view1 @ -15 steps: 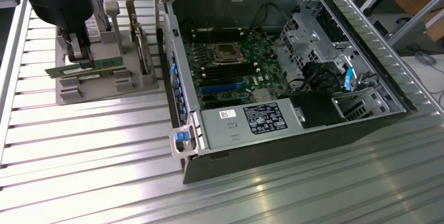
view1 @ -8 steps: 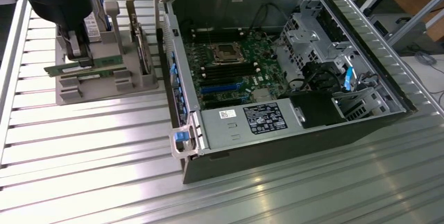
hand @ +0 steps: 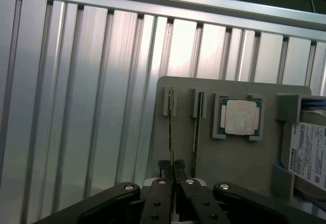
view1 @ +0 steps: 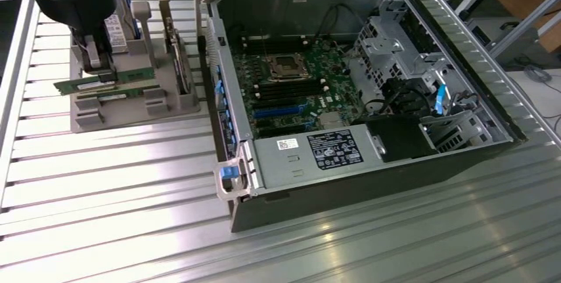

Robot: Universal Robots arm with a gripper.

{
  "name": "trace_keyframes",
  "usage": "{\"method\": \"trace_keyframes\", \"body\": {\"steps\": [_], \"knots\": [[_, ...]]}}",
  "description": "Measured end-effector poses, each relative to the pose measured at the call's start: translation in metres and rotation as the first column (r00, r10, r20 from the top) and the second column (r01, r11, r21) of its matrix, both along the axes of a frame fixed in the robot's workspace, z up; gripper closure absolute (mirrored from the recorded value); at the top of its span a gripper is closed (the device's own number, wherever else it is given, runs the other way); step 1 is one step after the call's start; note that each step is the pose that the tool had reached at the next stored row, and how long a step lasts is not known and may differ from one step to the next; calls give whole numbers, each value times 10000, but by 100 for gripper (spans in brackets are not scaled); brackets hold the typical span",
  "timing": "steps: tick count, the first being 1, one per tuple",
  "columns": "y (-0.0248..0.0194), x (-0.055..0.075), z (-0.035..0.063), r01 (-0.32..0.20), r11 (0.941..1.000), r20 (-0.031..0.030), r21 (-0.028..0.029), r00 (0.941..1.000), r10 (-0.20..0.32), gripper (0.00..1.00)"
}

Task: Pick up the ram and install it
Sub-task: 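Pick up the ram and move it above insertion slot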

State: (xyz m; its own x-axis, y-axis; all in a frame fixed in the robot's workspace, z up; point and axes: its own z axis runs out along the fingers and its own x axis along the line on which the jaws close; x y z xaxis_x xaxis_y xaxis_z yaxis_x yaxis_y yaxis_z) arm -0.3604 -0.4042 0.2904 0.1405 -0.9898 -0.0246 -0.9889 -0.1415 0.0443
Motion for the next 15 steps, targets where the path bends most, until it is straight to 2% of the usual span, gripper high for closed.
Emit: {"method": "trace_keyframes", "body": {"steps": [15], "knots": [[0,0,64,0,10000,0,0,10000,0,87]]}}
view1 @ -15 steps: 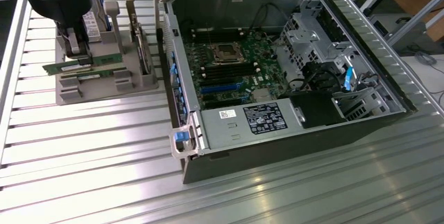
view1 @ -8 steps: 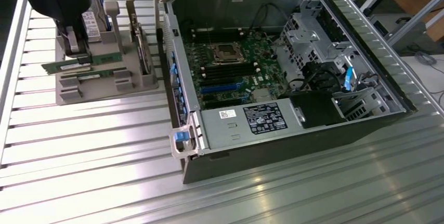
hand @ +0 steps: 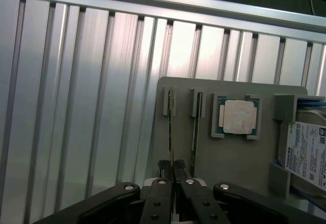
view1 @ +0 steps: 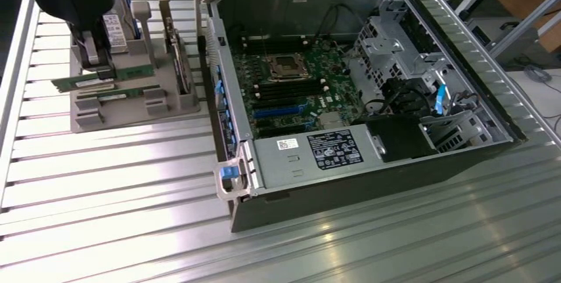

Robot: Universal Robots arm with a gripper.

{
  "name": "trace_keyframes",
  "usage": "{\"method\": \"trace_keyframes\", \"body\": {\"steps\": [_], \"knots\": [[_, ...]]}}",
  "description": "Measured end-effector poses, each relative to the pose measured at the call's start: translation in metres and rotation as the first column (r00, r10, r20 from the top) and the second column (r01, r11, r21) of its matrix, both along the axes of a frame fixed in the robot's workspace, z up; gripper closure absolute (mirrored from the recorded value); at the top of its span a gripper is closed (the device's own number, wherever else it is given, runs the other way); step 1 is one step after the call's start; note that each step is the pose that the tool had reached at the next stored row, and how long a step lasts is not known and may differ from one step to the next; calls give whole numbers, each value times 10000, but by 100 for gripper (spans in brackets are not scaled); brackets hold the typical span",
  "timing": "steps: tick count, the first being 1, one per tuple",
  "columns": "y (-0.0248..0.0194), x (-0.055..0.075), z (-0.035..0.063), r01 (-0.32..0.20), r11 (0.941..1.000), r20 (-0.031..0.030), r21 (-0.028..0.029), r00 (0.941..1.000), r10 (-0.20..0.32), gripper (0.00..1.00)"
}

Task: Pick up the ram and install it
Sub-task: 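Pick up the ram and move it above insertion slot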

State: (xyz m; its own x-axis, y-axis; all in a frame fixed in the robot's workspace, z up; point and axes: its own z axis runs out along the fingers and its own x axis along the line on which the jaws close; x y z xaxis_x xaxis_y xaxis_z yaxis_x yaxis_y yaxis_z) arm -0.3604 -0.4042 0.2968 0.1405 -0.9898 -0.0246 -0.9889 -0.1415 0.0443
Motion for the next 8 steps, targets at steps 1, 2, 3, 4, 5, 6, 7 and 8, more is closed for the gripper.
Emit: {"method": "trace_keyframes", "body": {"steps": [1,2,3,4,5,6,7,8], "knots": [[0,0,4,0,10000,-1,-1,10000,0,87],[0,0,7,0,10000,-1,-1,10000,0,87],[0,0,9,0,10000,-1,-1,10000,0,87],[0,0,11,0,10000,-1,-1,10000,0,87],[0,0,14,0,10000,-1,-1,10000,0,87],[0,0,19,0,10000,0,-1,10000,0,87],[0,0,22,0,10000,0,0,10000,0,87],[0,0,26,0,10000,-1,-1,10000,0,87]]}}
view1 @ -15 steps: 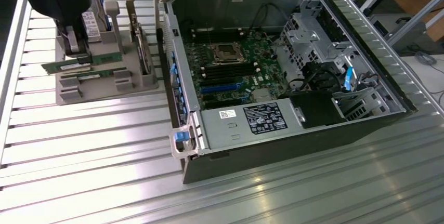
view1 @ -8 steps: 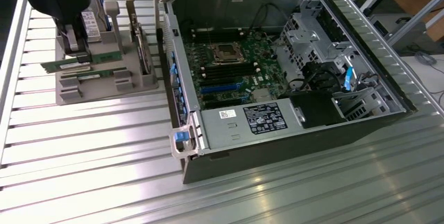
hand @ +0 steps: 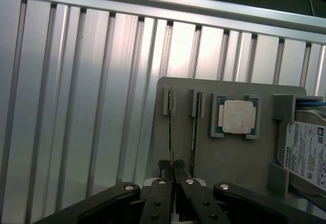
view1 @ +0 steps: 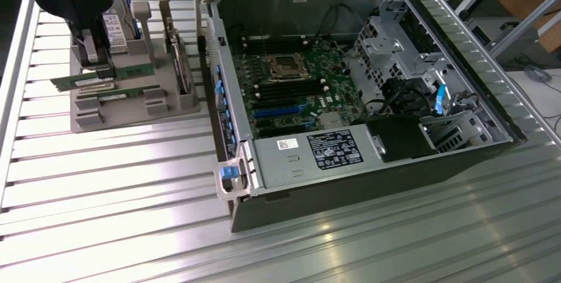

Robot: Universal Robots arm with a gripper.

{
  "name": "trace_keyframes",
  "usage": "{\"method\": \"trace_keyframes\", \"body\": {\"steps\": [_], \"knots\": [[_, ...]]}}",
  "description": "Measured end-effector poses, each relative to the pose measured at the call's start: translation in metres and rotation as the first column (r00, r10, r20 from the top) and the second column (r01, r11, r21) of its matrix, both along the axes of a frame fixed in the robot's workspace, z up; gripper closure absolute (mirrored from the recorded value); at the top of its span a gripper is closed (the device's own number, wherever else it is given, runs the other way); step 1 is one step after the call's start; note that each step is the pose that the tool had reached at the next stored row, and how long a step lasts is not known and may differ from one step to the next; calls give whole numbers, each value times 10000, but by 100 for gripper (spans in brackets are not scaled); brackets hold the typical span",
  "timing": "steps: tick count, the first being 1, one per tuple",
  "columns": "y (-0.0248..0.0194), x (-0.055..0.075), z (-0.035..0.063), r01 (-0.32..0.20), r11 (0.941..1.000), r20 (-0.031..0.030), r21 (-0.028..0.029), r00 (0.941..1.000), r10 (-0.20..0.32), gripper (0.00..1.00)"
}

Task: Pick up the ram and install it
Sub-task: 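Pick up the ram and move it above insertion slot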

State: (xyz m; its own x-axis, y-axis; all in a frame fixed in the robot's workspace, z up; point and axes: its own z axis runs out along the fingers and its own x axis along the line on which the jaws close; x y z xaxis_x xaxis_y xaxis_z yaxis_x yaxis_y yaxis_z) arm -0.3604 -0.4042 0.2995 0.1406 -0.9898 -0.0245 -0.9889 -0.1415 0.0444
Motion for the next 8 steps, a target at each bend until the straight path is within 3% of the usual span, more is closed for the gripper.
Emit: {"method": "trace_keyframes", "body": {"steps": [8], "knots": [[0,0,33,0,10000,0,0,10000,0,87]]}}
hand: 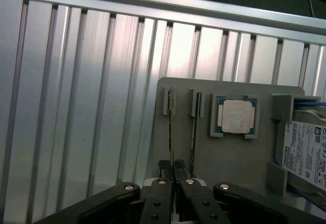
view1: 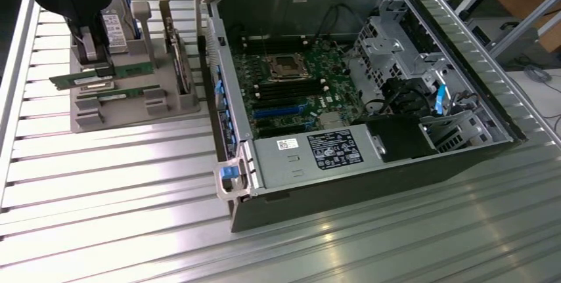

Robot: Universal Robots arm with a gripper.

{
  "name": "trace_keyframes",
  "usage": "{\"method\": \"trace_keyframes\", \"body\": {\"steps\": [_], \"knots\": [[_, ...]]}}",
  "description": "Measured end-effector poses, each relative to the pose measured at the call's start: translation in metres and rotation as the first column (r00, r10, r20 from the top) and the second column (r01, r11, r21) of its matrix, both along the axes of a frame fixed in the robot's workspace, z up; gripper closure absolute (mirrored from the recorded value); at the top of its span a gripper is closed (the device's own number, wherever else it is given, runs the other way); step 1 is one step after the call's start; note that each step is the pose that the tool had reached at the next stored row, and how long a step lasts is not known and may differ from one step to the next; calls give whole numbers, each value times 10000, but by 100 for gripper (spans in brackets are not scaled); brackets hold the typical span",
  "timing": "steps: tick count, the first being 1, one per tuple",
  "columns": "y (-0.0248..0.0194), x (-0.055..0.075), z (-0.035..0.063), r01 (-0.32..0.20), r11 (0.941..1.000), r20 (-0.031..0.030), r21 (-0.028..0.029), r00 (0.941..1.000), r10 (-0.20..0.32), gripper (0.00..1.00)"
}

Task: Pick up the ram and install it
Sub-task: 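Pick up the ram and move it above insertion slot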

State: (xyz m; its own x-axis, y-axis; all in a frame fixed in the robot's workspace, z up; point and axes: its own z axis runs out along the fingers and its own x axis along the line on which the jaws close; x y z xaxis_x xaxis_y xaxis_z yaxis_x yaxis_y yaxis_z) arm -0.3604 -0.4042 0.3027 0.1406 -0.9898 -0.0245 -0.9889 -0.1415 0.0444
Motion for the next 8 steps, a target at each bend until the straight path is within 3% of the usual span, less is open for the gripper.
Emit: {"method": "trace_keyframes", "body": {"steps": [8], "knots": [[0,0,26,0,10000,0,0,10000,0,87]]}}
